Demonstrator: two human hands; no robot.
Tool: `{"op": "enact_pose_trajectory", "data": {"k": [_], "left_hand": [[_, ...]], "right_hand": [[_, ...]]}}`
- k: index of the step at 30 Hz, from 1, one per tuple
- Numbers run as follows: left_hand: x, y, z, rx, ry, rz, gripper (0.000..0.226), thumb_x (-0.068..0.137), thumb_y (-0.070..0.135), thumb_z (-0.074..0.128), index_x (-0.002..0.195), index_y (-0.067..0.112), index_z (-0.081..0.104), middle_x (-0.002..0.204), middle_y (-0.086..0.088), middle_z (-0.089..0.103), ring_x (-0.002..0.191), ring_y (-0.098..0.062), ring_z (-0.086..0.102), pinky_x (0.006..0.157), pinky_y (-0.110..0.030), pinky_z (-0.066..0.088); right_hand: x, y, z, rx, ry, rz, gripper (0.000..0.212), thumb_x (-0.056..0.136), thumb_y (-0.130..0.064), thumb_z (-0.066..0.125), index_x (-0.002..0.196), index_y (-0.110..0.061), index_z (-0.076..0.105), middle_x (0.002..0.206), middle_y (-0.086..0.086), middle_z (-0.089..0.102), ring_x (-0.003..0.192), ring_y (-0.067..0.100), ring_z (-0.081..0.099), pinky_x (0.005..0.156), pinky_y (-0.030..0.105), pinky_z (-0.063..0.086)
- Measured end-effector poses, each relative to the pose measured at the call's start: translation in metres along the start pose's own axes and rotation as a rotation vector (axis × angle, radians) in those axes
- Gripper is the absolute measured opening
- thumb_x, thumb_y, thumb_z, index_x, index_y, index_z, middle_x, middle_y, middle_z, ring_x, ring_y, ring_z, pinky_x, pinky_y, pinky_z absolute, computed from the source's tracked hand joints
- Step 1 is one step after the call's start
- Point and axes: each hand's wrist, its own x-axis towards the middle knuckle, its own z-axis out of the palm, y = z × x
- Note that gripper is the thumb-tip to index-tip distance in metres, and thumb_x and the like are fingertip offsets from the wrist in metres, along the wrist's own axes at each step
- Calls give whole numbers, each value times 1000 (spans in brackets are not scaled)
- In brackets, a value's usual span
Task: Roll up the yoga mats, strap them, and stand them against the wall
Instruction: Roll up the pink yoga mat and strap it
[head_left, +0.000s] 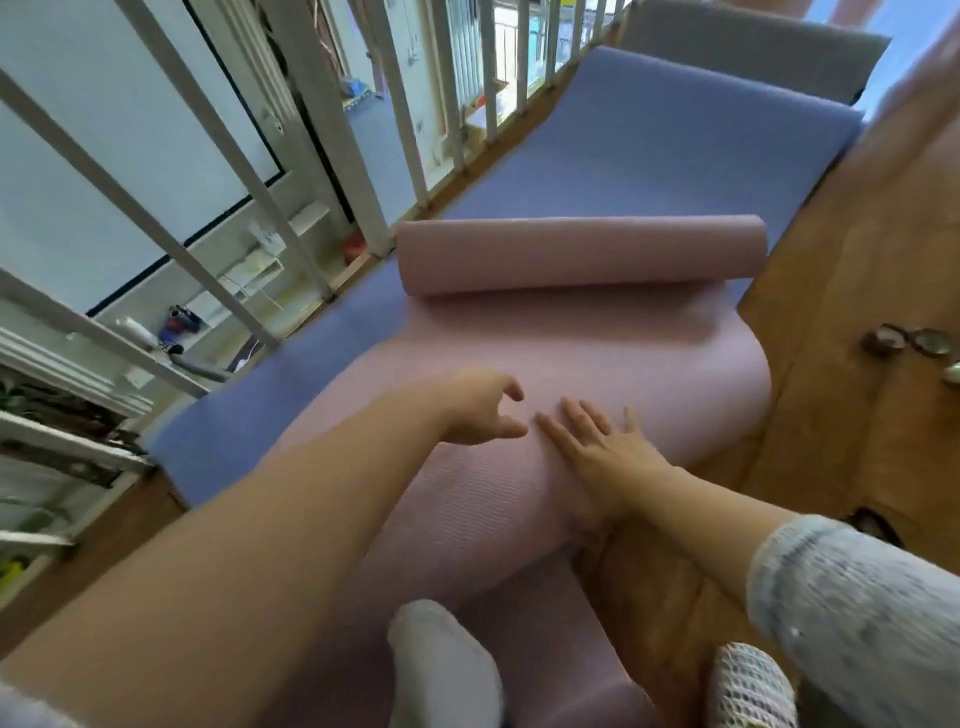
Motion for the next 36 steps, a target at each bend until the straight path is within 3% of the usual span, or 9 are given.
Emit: {"op": "enact_pose_trajectory", "data": {"k": [4, 7, 10, 12, 17, 22, 25, 30, 36], "left_hand": [[-29, -16, 42, 264, 78, 52, 68, 80, 58, 64, 137, 28, 41, 136, -7, 36, 126, -29, 35, 105, -40, 33], [-35, -31, 68, 468, 93, -9, 102, 72, 63, 67, 150, 33, 8, 152, -9, 7, 141, -33, 9, 112, -63, 9], [-30, -44, 88, 577, 48, -83, 121, 73, 56, 72, 148, 35, -20, 157, -8, -16, 145, -34, -14, 105, -74, 2], [-27, -47, 98, 586, 50, -110, 121, 75, 52, 72, 146, 36, -24, 157, -9, -20, 144, -35, -17, 105, -74, 5], [-28, -45, 111, 586, 95, -147, 121, 76, 48, 72, 145, 36, -26, 156, -9, -20, 144, -35, -17, 106, -73, 3], [-32, -42, 106, 607, 108, -143, 119, 77, 48, 71, 145, 36, -26, 157, -8, -21, 145, -34, -15, 108, -71, 4], [-32, -41, 103, 625, 107, -151, 120, 77, 49, 72, 145, 36, -26, 157, -8, -21, 146, -33, -13, 108, -71, 4], [-44, -37, 88, 650, 113, -145, 114, 78, 53, 70, 149, 34, -17, 157, -10, -14, 146, -33, -7, 107, -70, 3], [-87, -21, 37, 134, 94, -137, 51, 97, 51, 41, 142, 28, 41, 148, -1, 40, 132, -25, 40, 109, -48, 32]], "right_hand": [[5, -23, 16, 98, 341, 80, 119, 73, -60, 69, 152, -22, -12, 159, 14, -1, 145, 33, 5, 115, 56, 6], [8, -34, 22, 76, 625, -13, 105, 53, -42, 86, 142, -19, 36, 139, 14, 42, 122, 35, 42, 102, 51, 37], [1, -44, 24, 52, 670, -209, 58, 64, -30, 81, 115, -15, 58, 113, 9, 59, 99, 31, 57, 83, 42, 47], [-10, -55, 22, 179, 370, -323, 31, 82, -38, 69, 103, -16, 63, 103, 3, 63, 92, 23, 59, 77, 34, 47], [-31, -79, 42, 318, -627, -337, 45, 82, -48, 70, 115, -17, 70, 113, -1, 69, 93, 14, 62, 91, 33, 50], [-37, -89, 71, 174, -970, -313, 45, 93, -26, 62, 135, -12, 53, 136, 10, 54, 115, 22, 54, 105, 41, 43], [-35, -84, 65, 230, -865, -290, 39, 93, -19, 62, 129, -7, 58, 130, 12, 59, 104, 21, 56, 101, 42, 46], [-39, -67, 12, 344, -365, -175, 29, 93, -16, 55, 120, -6, 63, 120, 11, 62, 95, 22, 56, 83, 32, 46], [-72, -46, -81, 447, 95, -50, 30, 97, -19, 50, 122, -7, 59, 127, 9, 58, 114, 25, 52, 84, 24, 36]]}}
